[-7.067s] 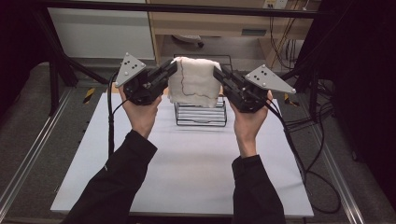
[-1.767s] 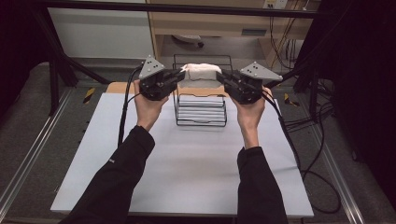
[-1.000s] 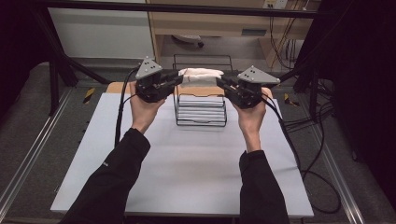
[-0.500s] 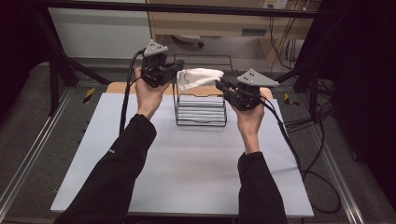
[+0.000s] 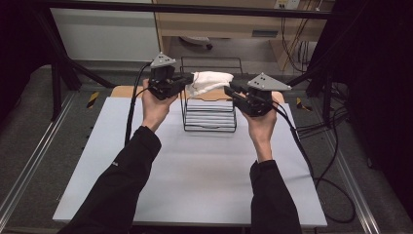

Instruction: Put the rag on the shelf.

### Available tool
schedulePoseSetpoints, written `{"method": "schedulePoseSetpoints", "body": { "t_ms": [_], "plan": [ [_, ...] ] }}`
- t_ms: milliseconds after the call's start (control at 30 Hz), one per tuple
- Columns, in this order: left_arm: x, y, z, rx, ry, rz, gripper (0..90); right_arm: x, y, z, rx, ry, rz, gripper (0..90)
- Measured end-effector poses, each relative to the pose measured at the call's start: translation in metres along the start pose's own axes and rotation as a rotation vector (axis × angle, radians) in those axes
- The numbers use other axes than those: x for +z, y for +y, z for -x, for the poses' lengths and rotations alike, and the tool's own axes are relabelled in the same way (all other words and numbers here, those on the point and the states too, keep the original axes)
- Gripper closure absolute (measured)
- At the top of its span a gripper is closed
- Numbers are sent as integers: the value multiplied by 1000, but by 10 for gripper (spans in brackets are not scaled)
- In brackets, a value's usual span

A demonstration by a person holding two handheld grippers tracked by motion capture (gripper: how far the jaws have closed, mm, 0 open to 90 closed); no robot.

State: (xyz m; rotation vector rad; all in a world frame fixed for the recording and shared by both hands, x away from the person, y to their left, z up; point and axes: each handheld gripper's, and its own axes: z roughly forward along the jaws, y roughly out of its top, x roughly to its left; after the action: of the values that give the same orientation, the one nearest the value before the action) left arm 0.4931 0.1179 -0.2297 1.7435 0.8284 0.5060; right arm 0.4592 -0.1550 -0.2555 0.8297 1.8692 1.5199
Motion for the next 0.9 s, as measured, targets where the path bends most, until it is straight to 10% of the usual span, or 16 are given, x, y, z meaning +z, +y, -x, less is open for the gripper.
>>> {"method": "schedulePoseSetpoints", "body": {
  "t_ms": [433, 900],
  "plan": [
    [7, -11, 3, 27, 6, -30, 890, -8, 3, -2, 17, 32, 29, 577],
    [13, -23, -1, 34, 12, -62, 890, 23, -10, -4, 40, 5, -98, 865]
  ]
}}
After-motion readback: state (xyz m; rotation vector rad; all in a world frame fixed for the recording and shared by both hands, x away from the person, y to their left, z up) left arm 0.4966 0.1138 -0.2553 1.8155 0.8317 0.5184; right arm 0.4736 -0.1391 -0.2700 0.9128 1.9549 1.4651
